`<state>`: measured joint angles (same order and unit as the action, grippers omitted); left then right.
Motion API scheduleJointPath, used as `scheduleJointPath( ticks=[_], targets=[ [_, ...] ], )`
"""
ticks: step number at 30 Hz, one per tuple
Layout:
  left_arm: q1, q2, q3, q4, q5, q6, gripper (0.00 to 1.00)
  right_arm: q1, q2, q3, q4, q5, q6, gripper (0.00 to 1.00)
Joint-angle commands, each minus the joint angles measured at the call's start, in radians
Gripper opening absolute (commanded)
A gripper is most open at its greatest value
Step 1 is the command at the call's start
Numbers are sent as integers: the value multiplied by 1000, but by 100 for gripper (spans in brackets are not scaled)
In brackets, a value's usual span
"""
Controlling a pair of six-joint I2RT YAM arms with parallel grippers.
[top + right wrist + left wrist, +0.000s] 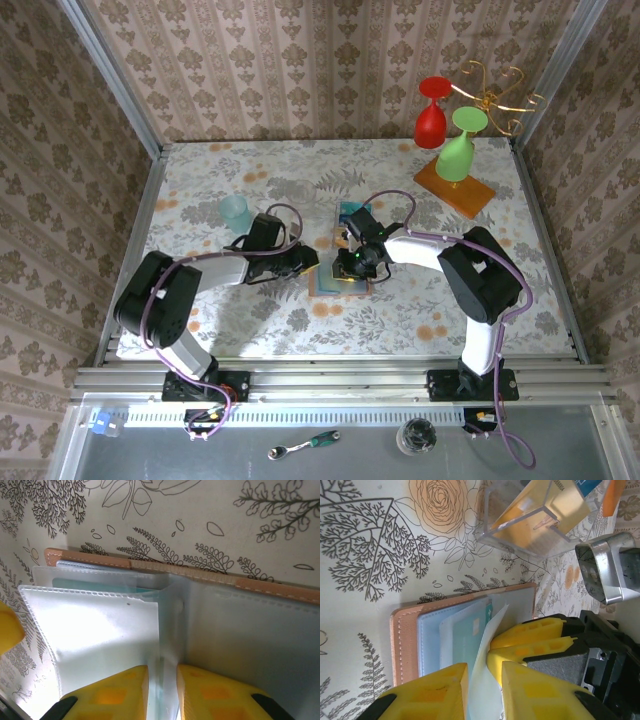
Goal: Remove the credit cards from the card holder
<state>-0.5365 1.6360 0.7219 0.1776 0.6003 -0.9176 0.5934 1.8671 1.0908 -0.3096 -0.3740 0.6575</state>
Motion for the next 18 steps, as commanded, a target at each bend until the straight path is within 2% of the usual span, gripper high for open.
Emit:
scheduleJointPath(
  ticks=[1,10,18],
  targets=[
    [-6,32,-10,48,32,-32,26,-9,-13,-22,-8,1,-13,25],
    [-13,69,-3,76,36,-44,26,-10,-13,-19,-9,-3,-13,25],
    [-16,75,8,81,36,-49,21,-14,-9,-15,-8,-8,-15,25]
  ],
)
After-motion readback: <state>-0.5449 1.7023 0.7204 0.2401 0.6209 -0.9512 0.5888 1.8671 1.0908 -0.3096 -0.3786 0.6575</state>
